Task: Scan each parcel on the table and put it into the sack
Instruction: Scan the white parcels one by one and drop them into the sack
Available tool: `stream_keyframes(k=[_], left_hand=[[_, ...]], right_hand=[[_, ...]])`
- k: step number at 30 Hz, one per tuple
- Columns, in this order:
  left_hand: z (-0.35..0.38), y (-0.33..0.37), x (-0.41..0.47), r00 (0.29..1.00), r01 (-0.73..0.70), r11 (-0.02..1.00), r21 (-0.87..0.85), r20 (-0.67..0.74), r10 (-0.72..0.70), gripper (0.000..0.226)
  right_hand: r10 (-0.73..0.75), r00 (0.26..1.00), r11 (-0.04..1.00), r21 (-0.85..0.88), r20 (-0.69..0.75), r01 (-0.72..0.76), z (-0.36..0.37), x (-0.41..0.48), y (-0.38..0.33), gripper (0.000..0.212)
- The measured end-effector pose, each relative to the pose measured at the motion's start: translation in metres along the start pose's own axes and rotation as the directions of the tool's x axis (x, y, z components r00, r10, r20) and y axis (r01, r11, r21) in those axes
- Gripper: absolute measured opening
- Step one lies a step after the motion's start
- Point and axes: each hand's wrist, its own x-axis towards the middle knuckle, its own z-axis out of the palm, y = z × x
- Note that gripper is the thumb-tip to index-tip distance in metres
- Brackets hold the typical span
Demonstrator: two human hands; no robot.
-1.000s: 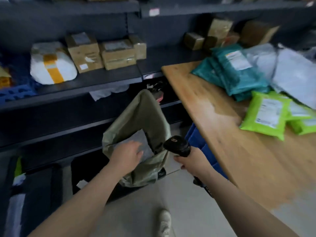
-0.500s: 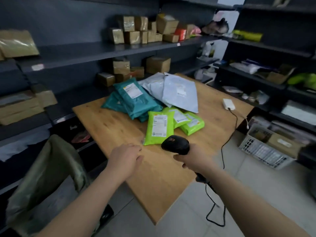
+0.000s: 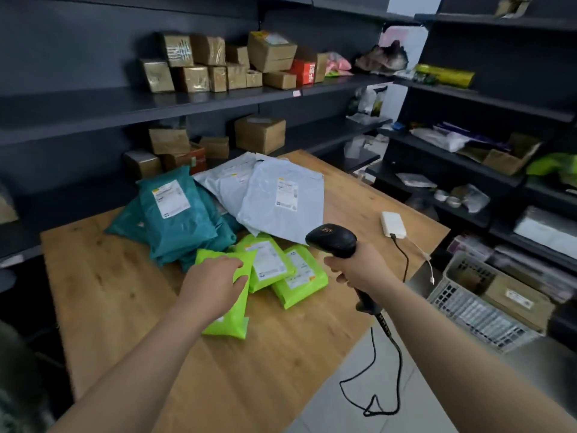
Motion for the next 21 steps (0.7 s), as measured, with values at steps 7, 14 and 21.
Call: stream_keyframes(k=[7, 14, 21], left_hand=[[0.017, -0.005, 0.146, 0.995, 0.094, 0.994, -0.057, 0.03, -0.092, 0.033], [0.058, -0.014, 0.247, 0.966, 0.213, 0.972, -0.099, 0.172, -0.194, 0.05], [0.088, -0.012, 0.303, 0.903, 0.407, 0.895, -0.18, 0.224, -0.366, 0.062]], right_hand=[[0.076, 0.997, 0.978, 0.194, 0.004, -0.076, -0.017, 0.144, -0.011, 0.016], [0.211, 0.97, 0.935, 0.263, 0.121, -0.236, -0.002, 0.257, -0.002, 0.018], [0.186, 0.963, 0.916, 0.321, 0.196, -0.242, 0.024, 0.323, 0.022, 0.028]])
